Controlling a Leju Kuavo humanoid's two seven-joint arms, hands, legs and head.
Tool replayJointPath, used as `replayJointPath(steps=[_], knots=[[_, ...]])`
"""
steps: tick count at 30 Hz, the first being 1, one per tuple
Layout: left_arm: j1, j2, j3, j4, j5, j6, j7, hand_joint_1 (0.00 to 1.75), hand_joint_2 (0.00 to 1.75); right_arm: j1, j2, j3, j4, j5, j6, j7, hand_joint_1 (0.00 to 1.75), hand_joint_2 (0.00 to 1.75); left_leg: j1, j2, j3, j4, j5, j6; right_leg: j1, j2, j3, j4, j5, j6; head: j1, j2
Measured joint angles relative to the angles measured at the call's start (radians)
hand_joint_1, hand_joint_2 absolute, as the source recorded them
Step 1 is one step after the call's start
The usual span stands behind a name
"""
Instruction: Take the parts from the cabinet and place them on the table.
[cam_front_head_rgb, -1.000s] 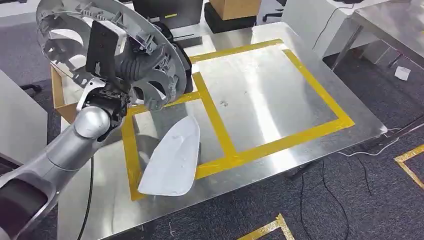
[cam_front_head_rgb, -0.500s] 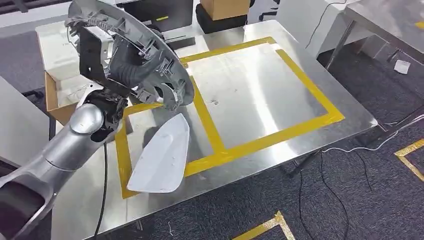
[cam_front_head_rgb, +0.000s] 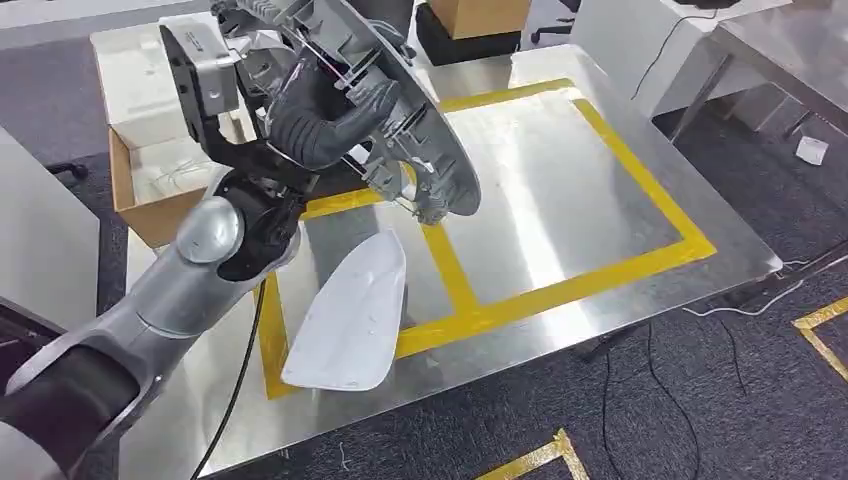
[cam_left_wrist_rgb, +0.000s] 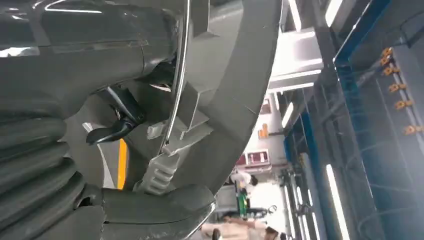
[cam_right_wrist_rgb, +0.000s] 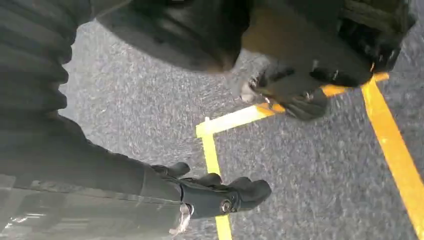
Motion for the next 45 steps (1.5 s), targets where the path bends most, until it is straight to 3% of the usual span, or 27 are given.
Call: replayJointPath(steps=[1, 2, 6, 8, 9, 11, 12, 14, 16, 17, 18, 19, 21, 23, 24, 26, 27, 28, 30, 32, 33, 37, 38, 39, 42, 43, 45], knots=[[-0.008, 0.0, -0.001, 0.012, 0.009, -0.002, -0.008, 1.75, 1.75, -0.003, 0.002, 0.005, 0.0, 0.005, 0.002, 0.004, 0.0, 1.75, 0.0, -0.002, 0.001, 0.0, 0.0, 0.0, 0.002, 0.0, 0.038, -0.087, 0.046, -0.008, 0.0, 0.0], [-0.016, 0.002, -0.001, 0.028, 0.009, 0.003, -0.015, 1.75, 1.75, -0.006, 0.003, 0.011, 0.0, 0.013, 0.005, 0.007, 0.0, 1.75, 0.0, -0.003, 0.001, -0.002, 0.0, 0.0, 0.007, -0.001, 0.066, -0.162, 0.068, -0.016, 0.0, 0.0], [-0.02, 0.04, 0.008, 0.092, 0.001, 0.027, -0.016, 1.75, 1.75, -0.023, 0.005, 0.024, 0.0, 0.03, 0.012, 0.023, 0.0, 1.75, 0.0, 0.006, -0.001, -0.017, 0.01, -0.022, 0.014, 0.007, 0.077, -0.191, 0.059, -0.03, -0.002, 0.0], [-0.021, 0.061, 0.011, 0.11, 0.0, 0.029, -0.017, 1.75, 1.75, -0.025, 0.008, 0.035, 0.0, 0.031, 0.014, 0.023, 0.0, 1.75, -0.003, 0.017, -0.005, -0.01, -0.006, -0.031, 0.008, 0.006, 0.093, -0.226, 0.079, -0.037, -0.003, 0.0], [-0.024, 0.064, 0.011, 0.116, -0.003, 0.032, -0.014, 1.75, 1.75, -0.026, 0.006, 0.038, 0.0, 0.031, 0.014, 0.023, 0.0, 1.75, -0.004, 0.023, -0.022, 0.028, -0.035, -0.031, 0.009, 0.005, 0.095, -0.233, 0.083, -0.044, -0.004, 0.0], [-0.022, 0.073, 0.012, 0.133, -0.014, 0.046, 0.005, 1.75, 1.75, -0.027, 0.007, 0.044, 0.0, 0.035, 0.013, 0.023, 0.0, 1.75, -0.006, 0.023, -0.09, 0.174, -0.103, -0.033, 0.009, 0.003, 0.095, -0.233, 0.083, -0.047, -0.005, 0.0], [-0.019, 0.079, 0.013, 0.146, -0.017, 0.053, 0.011, 1.75, 1.75, -0.027, 0.007, 0.045, 0.0, 0.037, 0.013, 0.023, 0.0, 1.75, -0.007, 0.023, -0.121, 0.233, -0.12, -0.035, 0.01, 0.003, 0.094, -0.232, 0.082, -0.048, -0.004, 0.0], [-0.016, 0.096, 0.015, 0.183, -0.018, 0.069, 0.021, 1.75, 1.75, -0.027, 0.007, 0.048, 0.0, 0.04, 0.014, 0.024, 0.0, 1.75, -0.007, 0.024, -0.121, 0.223, -0.084, -0.038, 0.009, 0.006, 0.094, -0.228, 0.08, -0.049, -0.005, 0.0], [-0.017, 0.112, 0.03, 0.216, -0.015, 0.079, 0.025, 1.75, 1.75, -0.029, 0.005, 0.051, 0.0, 0.04, 0.014, 0.025, 0.0, 1.75, -0.006, 0.027, -0.047, 0.074, 0.006, -0.038, 0.008, 0.012, 0.094, -0.217, 0.073, -0.045, -0.005, 0.0], [-0.017, 0.122, 0.04, 0.23, -0.013, 0.083, 0.025, 1.75, 1.75, -0.029, 0.005, 0.051, 0.0, 0.04, 0.014, 0.025, 0.0, 1.75, -0.006, 0.029, -0.012, 0.0, 0.027, -0.035, 0.008, 0.014, 0.093, -0.207, 0.066, -0.04, -0.005, 0.0], [-0.02, 0.127, 0.047, 0.244, -0.011, 0.083, 0.025, 1.75, 1.75, -0.031, 0.004, 0.052, 0.0, 0.04, 0.014, 0.025, 0.0, 1.75, -0.01, 0.03, 0.001, -0.014, 0.012, -0.032, 0.016, 0.016, 0.085, -0.197, 0.061, -0.033, -0.005, 0.0], [-0.019, 0.132, 0.054, 0.253, -0.005, 0.085, 0.025, 1.75, 1.75, -0.031, 0.003, 0.053, 0.001, 0.04, 0.014, 0.025, 0.0, 1.75, -0.009, 0.028, -0.002, -0.013, 0.012, -0.023, 0.015, 0.016, 0.081, -0.194, 0.06, -0.031, -0.003, 0.0], [-0.011, 0.138, 0.065, 0.27, 0.012, 0.094, 0.022, 1.75, 1.75, -0.032, 0.003, 0.059, 0.0, 0.04, 0.013, 0.025, 0.0, 1.75, -0.011, 0.025, -0.003, -0.015, 0.013, -0.018, 0.014, 0.016, 0.083, -0.196, 0.062, -0.028, -0.003, 0.0], [-0.009, 0.145, 0.08, 0.279, 0.021, 0.101, 0.019, 1.75, 1.75, -0.031, -0.004, 0.061, 0.0, 0.039, 0.013, 0.025, 0.0, 1.75, -0.001, 0.026, 0.0, -0.02, 0.017, -0.008, 0.016, 0.014, 0.08, -0.184, 0.046, -0.018, -0.004, 0.0], [-0.009, 0.146, 0.088, 0.282, 0.021, 0.103, 0.018, 1.75, 1.75, -0.032, -0.003, 0.062, -0.001, 0.039, 0.014, 0.025, 0.0, 1.75, 0.0, 0.027, -0.001, -0.02, 0.017, -0.003, 0.012, 0.009, 0.061, -0.143, 0.017, -0.008, 0.004, 0.0], [-0.009, 0.15, 0.099, 0.285, 0.021, 0.103, 0.019, 1.75, 1.75, -0.032, -0.003, 0.062, -0.001, 0.039, 0.014, 0.025, 0.0, 1.75, 0.0, 0.028, -0.001, -0.019, 0.017, -0.002, 0.001, 0.001, -0.008, 0.006, -0.055, 0.005, 0.003, 0.0], [-0.008, 0.151, 0.102, 0.287, 0.021, 0.103, 0.021, 1.75, 1.75, -0.03, -0.003, 0.062, -0.001, 0.039, 0.014, 0.025, 0.0, 1.75, -0.001, 0.029, -0.001, -0.019, 0.016, -0.001, -0.001, 0.0, -0.045, 0.08, -0.081, 0.007, 0.003, 0.0], [-0.006, 0.153, 0.106, 0.288, 0.021, 0.103, 0.024, 1.75, 1.75, -0.029, -0.003, 0.062, -0.001, 0.037, 0.015, 0.025, 0.0, 1.75, -0.001, 0.03, -0.001, -0.019, 0.016, -0.001, -0.002, 0.0, -0.065, 0.115, -0.081, 0.008, 0.003, 0.0], [-0.005, 0.155, 0.109, 0.288, 0.021, 0.104, 0.029, 1.75, 1.75, -0.031, -0.003, 0.062, -0.002, 0.039, 0.015, 0.025, 0.0, 1.75, -0.001, 0.03, 0.001, -0.019, 0.016, -0.002, -0.002, 0.0, -0.032, 0.036, -0.015, 0.002, 0.003, 0.0], [-0.005, 0.157, 0.114, 0.288, 0.021, 0.115, 0.041, 1.75, 1.75, -0.03, -0.004, 0.062, -0.002, 0.041, 0.015, 0.027, 0.0, 1.75, -0.001, 0.029, 0.003, -0.02, 0.015, -0.003, 0.001, 0.001, 0.052, -0.141, 0.073, -0.013, 0.003, 0.0], [-0.005, 0.158, 0.118, 0.288, 0.018, 0.123, 0.049, 1.75, 1.75, -0.032, -0.005, 0.063, -0.002, 0.042, 0.015, 0.027, 0.0, 1.75, -0.002, 0.029, 0.001, -0.022, 0.015, -0.006, 0.007, 0.001, 0.08, -0.189, 0.064, -0.018, 0.002, 0.0], [-0.001, 0.162, 0.123, 0.282, 0.014, 0.125, 0.055, 1.75, 1.75, -0.033, -0.004, 0.064, -0.002, 0.042, 0.015, 0.023, 0.0, 1.75, 0.007, 0.029, 0.001, -0.034, 0.024, -0.033, 0.018, 0.002, 0.083, -0.214, 0.072, -0.034, 0.003, 0.0], [0.0, 0.164, 0.125, 0.274, 0.014, 0.124, 0.051, 1.75, 1.75, -0.034, -0.004, 0.065, -0.003, 0.042, 0.015, 0.021, 0.0, 1.75, 0.011, 0.028, -0.001, -0.031, 0.013, -0.036, 0.01, -0.002, 0.095, -0.238, 0.086, -0.04, 0.001, 0.0], [0.001, 0.163, 0.126, 0.263, 0.017, 0.12, 0.044, 1.75, 1.75, -0.036, -0.004, 0.065, -0.004, 0.041, 0.015, 0.021, 0.0, 1.75, 0.006, 0.026, -0.011, -0.006, -0.012, -0.032, 0.014, -0.002, 0.101, -0.249, 0.091, -0.046, 0.0, 0.0], [0.002, 0.155, 0.125, 0.2, 0.055, 0.087, 0.028, 1.75, 1.75, -0.031, -0.004, 0.065, -0.005, 0.039, 0.014, 0.021, 0.0, 1.75, 0.002, 0.021, -0.104, 0.204, -0.117, -0.03, 0.016, -0.002, 0.101, -0.247, 0.09, -0.052, -0.003, 0.0], [0.004, 0.147, 0.122, 0.178, 0.063, 0.075, 0.026, 1.75, 1.75, -0.027, -0.004, 0.065, -0.005, 0.039, 0.014, 0.021, 0.0, 1.75, 0.001, 0.021, -0.126, 0.248, -0.125, -0.031, 0.016, -0.002, 0.101, -0.244, 0.088, -0.052, -0.004, 0.0], [0.008, 0.117, 0.108, 0.123, 0.083, 0.032, 0.023, 1.75, 1.75, -0.02, -0.004, 0.065, -0.005, 0.038, 0.014, 0.022, 0.0, 1.75, 0.002, 0.024, -0.105, 0.201, -0.071, -0.036, 0.013, -0.002, 0.101, -0.234, 0.08, -0.048, -0.004, 0.0]])
